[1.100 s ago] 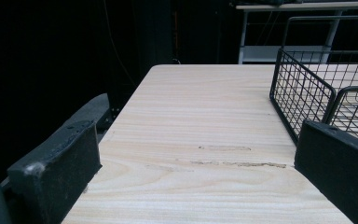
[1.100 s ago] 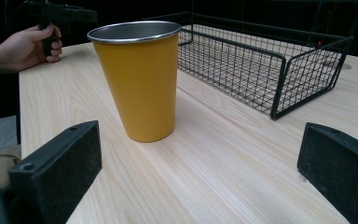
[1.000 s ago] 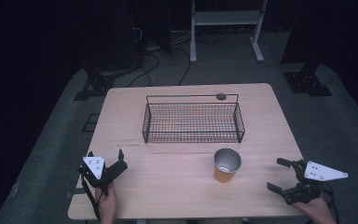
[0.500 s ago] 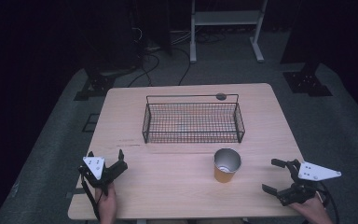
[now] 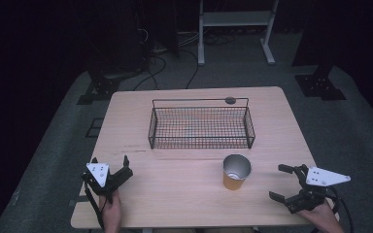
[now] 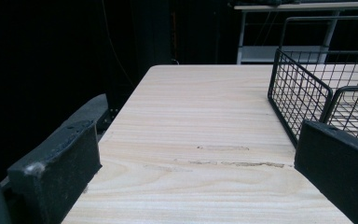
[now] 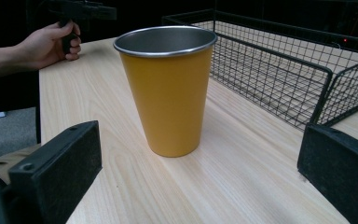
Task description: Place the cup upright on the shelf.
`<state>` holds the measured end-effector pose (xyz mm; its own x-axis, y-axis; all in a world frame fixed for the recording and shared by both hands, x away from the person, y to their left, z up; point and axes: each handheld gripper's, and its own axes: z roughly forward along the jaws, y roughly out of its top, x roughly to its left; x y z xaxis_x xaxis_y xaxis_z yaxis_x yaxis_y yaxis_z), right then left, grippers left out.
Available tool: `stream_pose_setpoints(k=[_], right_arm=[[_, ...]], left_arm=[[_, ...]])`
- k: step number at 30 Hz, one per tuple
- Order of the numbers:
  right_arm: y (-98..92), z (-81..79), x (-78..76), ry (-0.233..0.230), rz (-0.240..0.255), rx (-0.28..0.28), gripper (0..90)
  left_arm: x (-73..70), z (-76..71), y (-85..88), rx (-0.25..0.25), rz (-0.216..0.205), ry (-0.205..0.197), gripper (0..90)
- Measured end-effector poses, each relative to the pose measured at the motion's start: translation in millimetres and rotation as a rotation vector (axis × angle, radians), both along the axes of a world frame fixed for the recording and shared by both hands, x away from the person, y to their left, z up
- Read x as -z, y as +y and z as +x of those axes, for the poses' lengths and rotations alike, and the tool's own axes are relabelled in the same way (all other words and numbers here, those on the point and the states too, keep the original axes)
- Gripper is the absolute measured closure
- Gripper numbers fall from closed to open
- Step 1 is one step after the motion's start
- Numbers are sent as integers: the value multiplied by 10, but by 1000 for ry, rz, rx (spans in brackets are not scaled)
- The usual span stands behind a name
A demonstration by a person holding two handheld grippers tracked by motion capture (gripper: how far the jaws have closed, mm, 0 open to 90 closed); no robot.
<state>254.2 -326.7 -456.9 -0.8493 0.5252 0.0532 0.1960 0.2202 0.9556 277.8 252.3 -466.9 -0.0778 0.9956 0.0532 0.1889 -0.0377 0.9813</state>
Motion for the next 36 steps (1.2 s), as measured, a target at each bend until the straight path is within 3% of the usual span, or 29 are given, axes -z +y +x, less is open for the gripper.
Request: stream_pose_setpoints(k=[36], right_arm=[[416,153,-129,33,-45,-63,0]], left_arm=[[0,0,-1,2,2,0,0]])
